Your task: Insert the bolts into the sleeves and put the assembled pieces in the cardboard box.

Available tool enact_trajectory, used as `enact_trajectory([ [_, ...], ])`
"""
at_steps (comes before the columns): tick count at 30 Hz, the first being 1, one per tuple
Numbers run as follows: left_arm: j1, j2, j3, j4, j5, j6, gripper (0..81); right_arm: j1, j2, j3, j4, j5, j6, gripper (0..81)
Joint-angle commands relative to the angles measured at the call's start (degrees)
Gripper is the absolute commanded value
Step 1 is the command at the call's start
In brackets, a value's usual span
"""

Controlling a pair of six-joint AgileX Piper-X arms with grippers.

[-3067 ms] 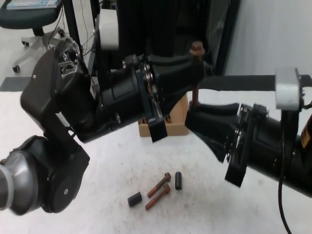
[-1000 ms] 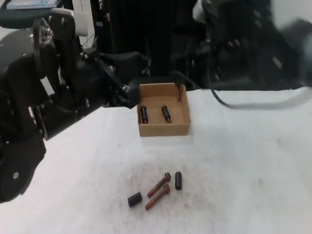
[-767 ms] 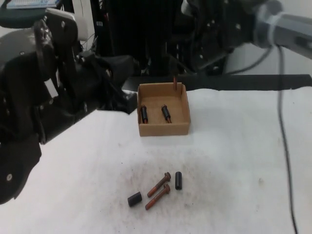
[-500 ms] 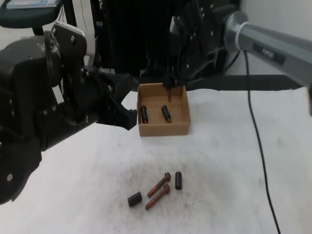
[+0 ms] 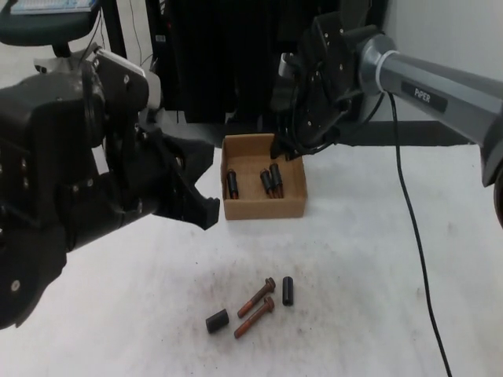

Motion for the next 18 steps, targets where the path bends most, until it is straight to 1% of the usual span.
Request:
enact_trajectory([
  [1, 0.11, -0.68, -0.03, 0.83, 1.95, 0.21, 0.2, -0.73, -0.65, -0.97, -0.17, 0.03, -1.1, 36.2],
  [3, 0.11, -0.68, -0.03, 0.81, 3.82, 0.21, 0.2, -0.92, -1.24, -0.96, 0.75, 0.03, -1.1, 34.9],
  [5, 0.11, -0.68, -0.03, 0.99, 6.21, 0.21, 0.2, -0.89, -2.46, -0.96, 3.07, 0.03, -0.64, 27.8],
  [9, 0.11, -0.68, -0.03, 5.14, 10.35, -0.03, 0.2, -0.89, -6.54, -0.96, 9.01, 0.03, -2.35, 1.1],
  [14, 0.11, 0.0, -0.14, 13.42, 14.29, -0.02, 0.2, -0.73, -15.43, 1.91, 9.11, 0.93, -2.61, 0.3],
  [18, 0.11, 1.3, -2.09, 20.74, 14.1, -0.17, 0.2, -0.73, -25.2, 8.54, 10.38, 0.92, -2.37, 0.3],
])
